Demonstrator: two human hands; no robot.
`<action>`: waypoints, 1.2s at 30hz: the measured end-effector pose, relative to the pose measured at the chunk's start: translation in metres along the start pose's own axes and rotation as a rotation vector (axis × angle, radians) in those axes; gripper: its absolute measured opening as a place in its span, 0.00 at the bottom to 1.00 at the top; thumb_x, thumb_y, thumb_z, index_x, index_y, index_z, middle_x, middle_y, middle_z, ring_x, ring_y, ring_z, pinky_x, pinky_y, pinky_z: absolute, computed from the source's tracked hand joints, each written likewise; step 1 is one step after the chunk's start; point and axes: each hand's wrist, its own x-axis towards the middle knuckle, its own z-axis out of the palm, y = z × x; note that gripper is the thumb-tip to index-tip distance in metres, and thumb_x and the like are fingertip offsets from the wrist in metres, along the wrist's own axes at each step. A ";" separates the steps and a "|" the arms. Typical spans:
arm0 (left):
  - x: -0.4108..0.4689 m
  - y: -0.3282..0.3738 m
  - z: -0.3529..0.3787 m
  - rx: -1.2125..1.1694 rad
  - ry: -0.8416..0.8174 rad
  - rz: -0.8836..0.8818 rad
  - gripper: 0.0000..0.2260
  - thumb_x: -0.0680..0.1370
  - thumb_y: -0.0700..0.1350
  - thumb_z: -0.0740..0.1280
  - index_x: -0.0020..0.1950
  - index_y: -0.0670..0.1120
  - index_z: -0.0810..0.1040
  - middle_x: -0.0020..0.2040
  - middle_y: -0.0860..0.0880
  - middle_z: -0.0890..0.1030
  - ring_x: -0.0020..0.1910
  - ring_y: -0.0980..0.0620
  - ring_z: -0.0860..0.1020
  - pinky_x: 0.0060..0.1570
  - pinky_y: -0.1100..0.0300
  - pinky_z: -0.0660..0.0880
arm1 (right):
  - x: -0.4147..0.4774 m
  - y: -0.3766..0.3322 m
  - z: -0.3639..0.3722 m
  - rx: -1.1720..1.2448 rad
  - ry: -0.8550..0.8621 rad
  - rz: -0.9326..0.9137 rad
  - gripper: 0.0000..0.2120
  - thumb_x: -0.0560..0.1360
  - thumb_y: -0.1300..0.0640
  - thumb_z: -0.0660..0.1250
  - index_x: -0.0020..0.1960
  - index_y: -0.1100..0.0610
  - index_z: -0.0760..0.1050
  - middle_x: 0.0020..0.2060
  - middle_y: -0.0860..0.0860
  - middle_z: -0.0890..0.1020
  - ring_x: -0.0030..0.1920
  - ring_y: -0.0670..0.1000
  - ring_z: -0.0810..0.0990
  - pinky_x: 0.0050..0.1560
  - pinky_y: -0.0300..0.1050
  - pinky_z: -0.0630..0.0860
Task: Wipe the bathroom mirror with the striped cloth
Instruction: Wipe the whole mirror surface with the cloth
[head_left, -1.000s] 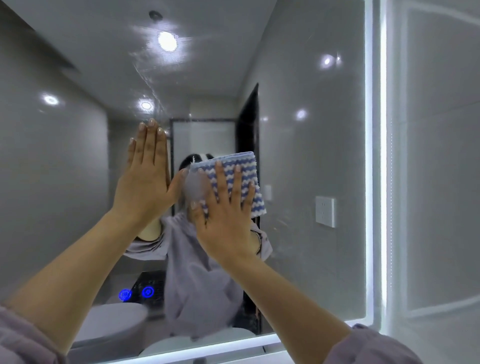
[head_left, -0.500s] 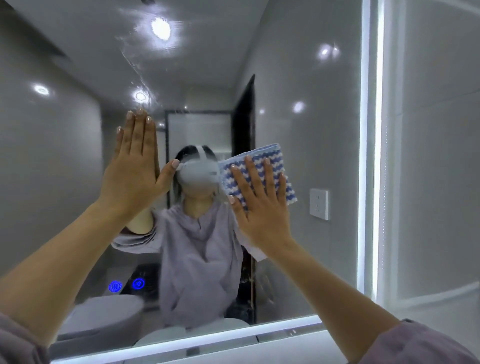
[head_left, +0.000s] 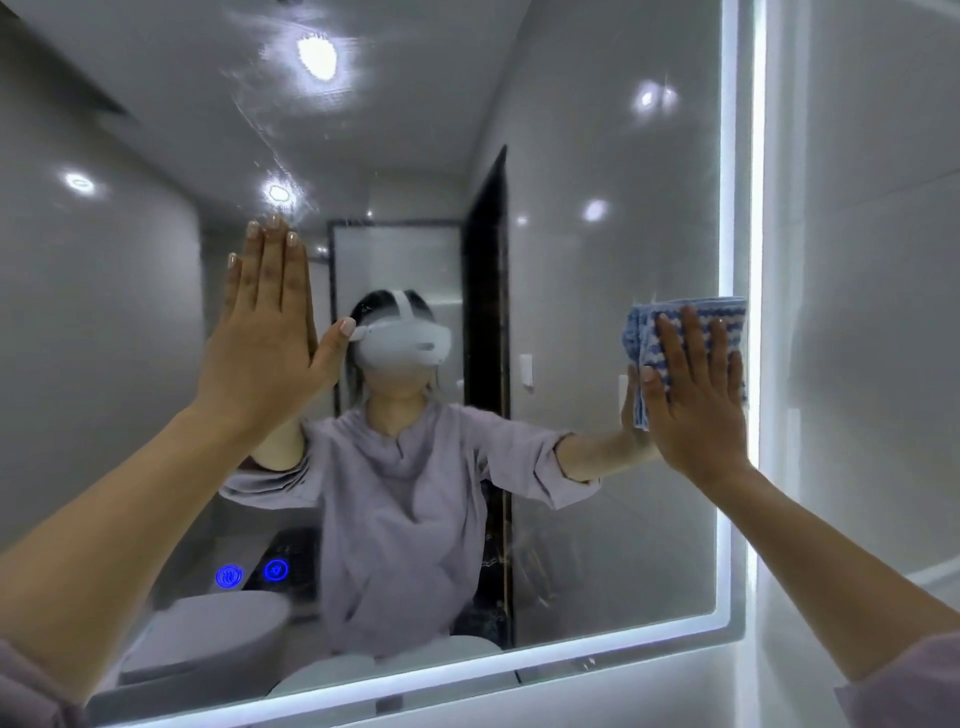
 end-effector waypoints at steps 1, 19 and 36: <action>0.000 0.000 -0.001 0.001 -0.002 0.001 0.38 0.78 0.63 0.44 0.77 0.37 0.43 0.78 0.39 0.43 0.77 0.46 0.40 0.75 0.55 0.35 | 0.000 0.000 -0.001 0.010 -0.003 0.024 0.29 0.78 0.41 0.40 0.77 0.51 0.45 0.78 0.53 0.48 0.77 0.56 0.43 0.76 0.58 0.44; -0.001 0.004 -0.005 -0.003 -0.040 -0.011 0.38 0.78 0.63 0.42 0.77 0.36 0.41 0.78 0.39 0.41 0.77 0.45 0.39 0.76 0.50 0.39 | -0.039 -0.137 0.029 0.112 0.045 -0.010 0.31 0.81 0.42 0.46 0.78 0.54 0.41 0.78 0.57 0.46 0.77 0.60 0.39 0.73 0.59 0.31; -0.001 0.002 -0.006 0.000 -0.065 0.000 0.37 0.78 0.62 0.43 0.76 0.37 0.40 0.78 0.39 0.41 0.77 0.44 0.39 0.76 0.49 0.40 | -0.088 -0.216 0.040 0.129 0.035 -0.284 0.27 0.81 0.44 0.52 0.78 0.49 0.53 0.78 0.53 0.53 0.77 0.59 0.49 0.75 0.61 0.42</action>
